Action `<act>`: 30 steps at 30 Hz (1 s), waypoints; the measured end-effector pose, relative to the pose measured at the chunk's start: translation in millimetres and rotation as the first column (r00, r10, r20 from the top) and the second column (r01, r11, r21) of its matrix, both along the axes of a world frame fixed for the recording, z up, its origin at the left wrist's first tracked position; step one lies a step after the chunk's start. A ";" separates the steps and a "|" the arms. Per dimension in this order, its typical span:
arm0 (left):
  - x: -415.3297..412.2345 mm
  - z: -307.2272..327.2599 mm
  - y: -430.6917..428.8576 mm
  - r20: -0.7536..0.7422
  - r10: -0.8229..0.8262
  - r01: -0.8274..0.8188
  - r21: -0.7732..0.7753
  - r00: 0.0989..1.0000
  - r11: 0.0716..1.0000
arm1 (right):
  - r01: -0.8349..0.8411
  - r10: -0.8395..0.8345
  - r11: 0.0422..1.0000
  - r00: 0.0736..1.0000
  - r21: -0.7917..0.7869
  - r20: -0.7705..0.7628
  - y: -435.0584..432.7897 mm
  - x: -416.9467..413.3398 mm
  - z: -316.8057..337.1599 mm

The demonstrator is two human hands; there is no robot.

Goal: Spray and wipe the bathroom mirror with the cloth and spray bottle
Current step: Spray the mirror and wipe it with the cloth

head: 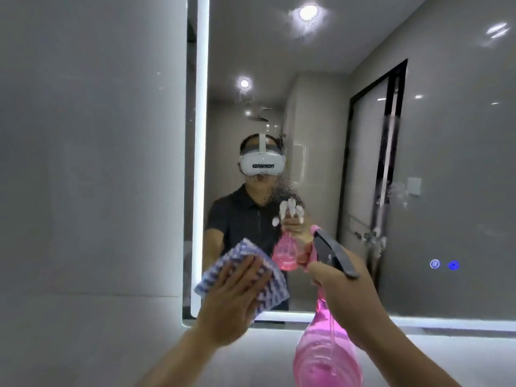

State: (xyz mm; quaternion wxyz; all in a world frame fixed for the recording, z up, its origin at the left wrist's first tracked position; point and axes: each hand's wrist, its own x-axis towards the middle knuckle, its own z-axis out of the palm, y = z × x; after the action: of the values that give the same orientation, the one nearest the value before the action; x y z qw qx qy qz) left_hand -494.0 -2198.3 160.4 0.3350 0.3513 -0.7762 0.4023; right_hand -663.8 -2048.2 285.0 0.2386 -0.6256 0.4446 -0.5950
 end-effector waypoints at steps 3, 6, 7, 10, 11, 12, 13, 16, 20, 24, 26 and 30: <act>-6.8 96.6 -2.4 -0.274 0.047 -0.057 -0.028 0.961 0.998 | -0.014 0.014 1.000 1.000 -0.023 0.003 -1.6 3.2 3.6; -6.8 144.3 -5.9 -0.317 0.079 -0.091 -0.023 0.945 0.996 | -0.046 0.048 0.998 0.998 -0.050 0.034 -0.8 5.4 8.0; -7.5 140.6 -6.6 -0.311 0.071 -0.086 -0.033 0.948 0.996 | -0.060 0.062 0.997 0.997 -0.054 0.040 -0.5 5.3 9.1; -7.3 79.1 -2.5 -0.156 0.058 -0.059 -0.002 0.986 0.998 | -0.059 0.061 0.997 0.997 -0.048 0.045 -0.4 5.1 8.4; -4.5 49.3 0.4 -0.052 0.050 -0.049 0.022 0.997 0.999 | -0.059 0.061 0.997 0.997 -0.039 0.043 -0.1 5.2 7.3; 0.4 20.7 3.6 0.058 0.044 -0.047 0.048 0.997 0.998 | -0.063 0.064 0.998 0.997 -0.031 0.045 0.4 5.3 6.0; 7.1 -2.1 7.5 0.157 0.042 -0.055 0.078 0.987 0.995 | -0.068 0.069 0.997 0.996 -0.025 0.048 1.5 5.3 4.7; 21.5 -7.5 14.9 0.287 0.016 -0.061 0.148 0.958 0.987 | -0.076 0.077 0.997 0.996 -0.011 0.040 4.8 3.3 2.4; 19.6 85.0 1.9 0.016 0.011 -0.011 -0.001 1.000 1.000 | -0.078 0.078 0.997 0.997 0.008 0.015 10.5 0.4 5.8; 9.7 166.0 -6.0 -0.235 0.030 -0.039 -0.033 0.971 0.999 | -0.026 0.026 0.999 1.000 -0.021 0.011 11.4 -5.1 11.8; 1.2 159.6 -1.8 -0.260 0.053 -0.061 -0.025 0.964 0.998 | -0.012 0.013 1.000 1.000 -0.029 0.023 11.8 -7.4 13.7; 8.6 64.0 2.5 0.066 0.051 -0.051 -0.003 0.997 0.999 | -0.005 0.005 0.999 1.000 -0.042 0.004 16.1 -9.1 15.5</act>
State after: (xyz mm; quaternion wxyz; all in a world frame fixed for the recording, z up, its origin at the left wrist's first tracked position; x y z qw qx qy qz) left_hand -485.4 -2195.8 224.5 0.2991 0.3575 -0.7772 0.4226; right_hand -673.0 -2032.2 300.5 0.2279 -0.6303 0.4300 -0.6049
